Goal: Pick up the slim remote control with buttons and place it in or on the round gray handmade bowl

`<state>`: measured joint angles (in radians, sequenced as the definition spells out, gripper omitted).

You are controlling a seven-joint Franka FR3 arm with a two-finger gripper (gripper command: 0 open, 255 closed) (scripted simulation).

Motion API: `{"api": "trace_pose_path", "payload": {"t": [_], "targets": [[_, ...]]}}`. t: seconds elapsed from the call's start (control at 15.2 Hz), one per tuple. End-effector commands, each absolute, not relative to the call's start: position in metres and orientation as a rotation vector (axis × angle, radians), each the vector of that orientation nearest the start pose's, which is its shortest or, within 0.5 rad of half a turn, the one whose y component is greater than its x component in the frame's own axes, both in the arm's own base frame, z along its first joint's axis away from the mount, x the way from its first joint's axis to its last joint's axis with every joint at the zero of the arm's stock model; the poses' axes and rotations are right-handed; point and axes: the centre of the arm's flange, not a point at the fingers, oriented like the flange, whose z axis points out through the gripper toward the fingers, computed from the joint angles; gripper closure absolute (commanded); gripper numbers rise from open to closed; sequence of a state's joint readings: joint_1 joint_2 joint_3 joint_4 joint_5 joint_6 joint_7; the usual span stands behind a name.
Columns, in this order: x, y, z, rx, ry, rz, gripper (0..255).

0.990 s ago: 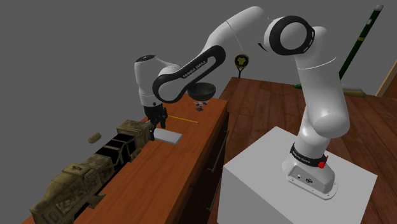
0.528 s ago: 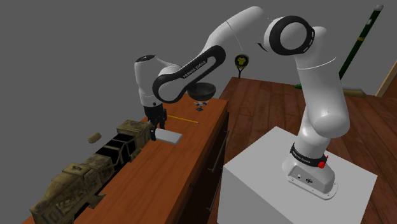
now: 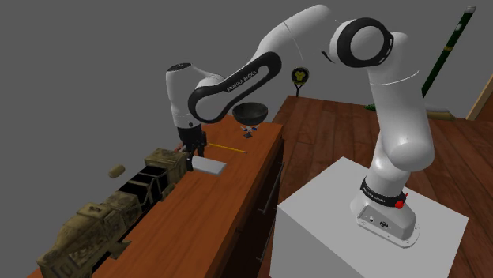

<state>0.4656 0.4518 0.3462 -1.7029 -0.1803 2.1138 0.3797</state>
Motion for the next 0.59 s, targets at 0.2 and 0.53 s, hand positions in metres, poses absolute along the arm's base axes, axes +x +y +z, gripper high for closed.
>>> {"api": "trace_pose_path", "payload": {"t": [0.2, 0.53], "targets": [[0.477, 0.458, 0.37, -3.055, -0.772, 0.009, 255], [0.477, 0.458, 0.396, -3.055, -0.772, 0.009, 255]]}}
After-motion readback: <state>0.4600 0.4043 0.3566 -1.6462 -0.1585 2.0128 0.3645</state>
